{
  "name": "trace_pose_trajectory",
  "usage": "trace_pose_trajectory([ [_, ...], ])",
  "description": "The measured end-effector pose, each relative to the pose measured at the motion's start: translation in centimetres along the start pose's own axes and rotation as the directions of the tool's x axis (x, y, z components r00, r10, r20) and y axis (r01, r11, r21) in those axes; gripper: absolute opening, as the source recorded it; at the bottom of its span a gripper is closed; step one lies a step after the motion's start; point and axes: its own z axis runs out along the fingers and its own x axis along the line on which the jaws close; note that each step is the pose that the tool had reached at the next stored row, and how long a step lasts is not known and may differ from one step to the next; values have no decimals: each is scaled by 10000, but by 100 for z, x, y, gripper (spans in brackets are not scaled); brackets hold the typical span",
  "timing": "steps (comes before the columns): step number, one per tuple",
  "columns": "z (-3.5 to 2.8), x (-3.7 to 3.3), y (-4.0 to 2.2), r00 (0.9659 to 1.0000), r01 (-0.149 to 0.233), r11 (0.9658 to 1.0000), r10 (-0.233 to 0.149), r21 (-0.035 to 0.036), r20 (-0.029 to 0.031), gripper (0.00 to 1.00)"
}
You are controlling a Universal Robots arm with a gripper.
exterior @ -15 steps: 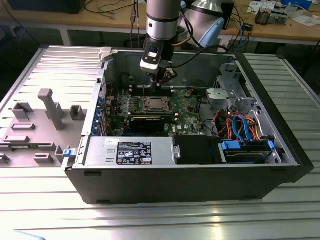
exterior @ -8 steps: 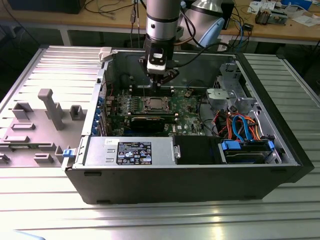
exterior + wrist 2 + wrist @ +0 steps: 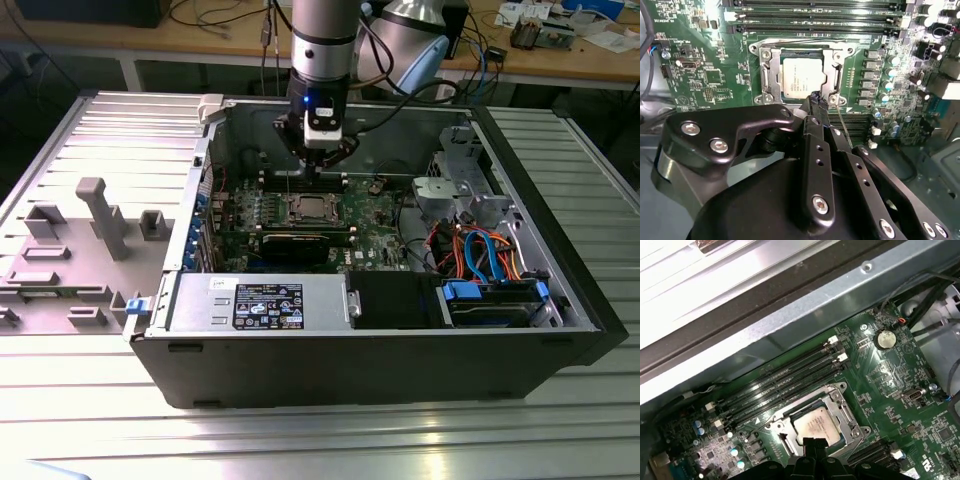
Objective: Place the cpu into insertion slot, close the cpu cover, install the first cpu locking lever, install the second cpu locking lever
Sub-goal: 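Install the first cpu locking lever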
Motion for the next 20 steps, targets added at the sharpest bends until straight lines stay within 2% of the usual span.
trace_pose_trajectory([
  [1,0,0,0,9999,133,9999,-133,3,0,11],
  [2,0,1,-1,9990,448,9990,-448,8,1,11],
  [4,1,1,-1,9974,722,9974,-722,10,1,11],
  [5,2,1,-1,9941,1087,9941,-1087,14,1,11],
  [7,4,5,-3,9888,1490,9888,-1490,18,1,11],
  [14,4,5,-5,9878,1556,9878,-1556,18,1,11],
  [15,4,4,-5,9858,1679,9858,-1679,20,1,11],
  [16,4,4,-5,9810,1939,9810,-1939,25,1,11],
  [18,5,4,-5,9680,2510,9680,-2510,30,0,11],
  [19,5,4,-5,9651,2620,9651,-2620,32,0,11],
  [20,6,8,-8,9644,2646,9644,-2646,29,5,11],
])
